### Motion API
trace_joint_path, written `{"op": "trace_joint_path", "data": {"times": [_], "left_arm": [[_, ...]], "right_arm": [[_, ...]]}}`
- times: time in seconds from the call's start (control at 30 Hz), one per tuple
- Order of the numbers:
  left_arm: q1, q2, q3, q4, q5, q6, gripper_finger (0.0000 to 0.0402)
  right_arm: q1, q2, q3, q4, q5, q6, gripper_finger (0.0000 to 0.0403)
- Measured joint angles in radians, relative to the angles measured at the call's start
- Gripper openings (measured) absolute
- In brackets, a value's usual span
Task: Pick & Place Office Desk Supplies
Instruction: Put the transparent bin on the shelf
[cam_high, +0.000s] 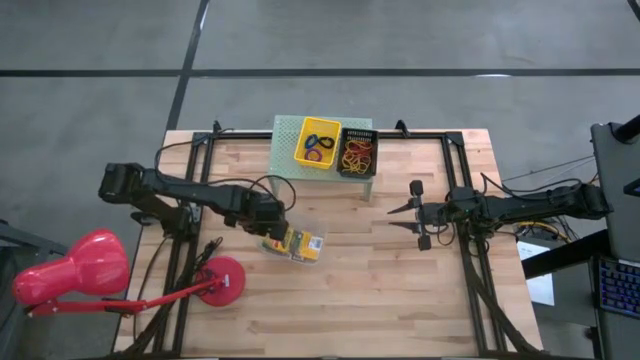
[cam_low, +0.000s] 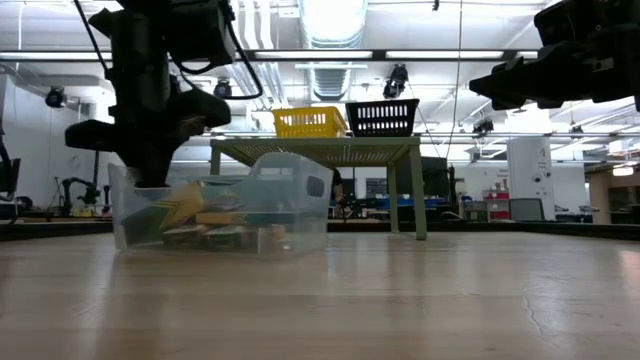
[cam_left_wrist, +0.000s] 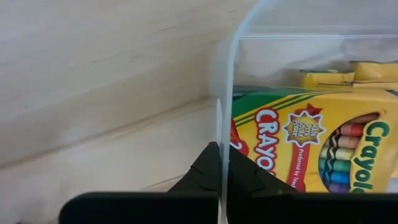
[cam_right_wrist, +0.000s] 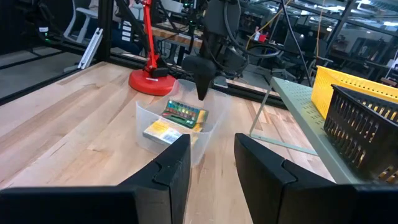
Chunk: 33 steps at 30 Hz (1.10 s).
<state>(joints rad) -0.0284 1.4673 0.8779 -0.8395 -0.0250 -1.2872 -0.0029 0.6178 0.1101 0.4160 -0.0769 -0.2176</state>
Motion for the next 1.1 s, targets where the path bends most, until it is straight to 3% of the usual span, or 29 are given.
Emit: {"op": "trace_joint_path", "data": {"times": [0.73,1.1], "left_arm": [[0.017,0.000,0.000,0.244,0.013,0.245,0.0002],[0.078,0.000,0.000,0.363,0.153,0.330,0.0002]], "right_arm": [[0.000,0.000,0.000,0.000,0.000,0.000,0.0121],[0.000,0.000,0.000,0.000,0.000,0.000,0.0121]]}}
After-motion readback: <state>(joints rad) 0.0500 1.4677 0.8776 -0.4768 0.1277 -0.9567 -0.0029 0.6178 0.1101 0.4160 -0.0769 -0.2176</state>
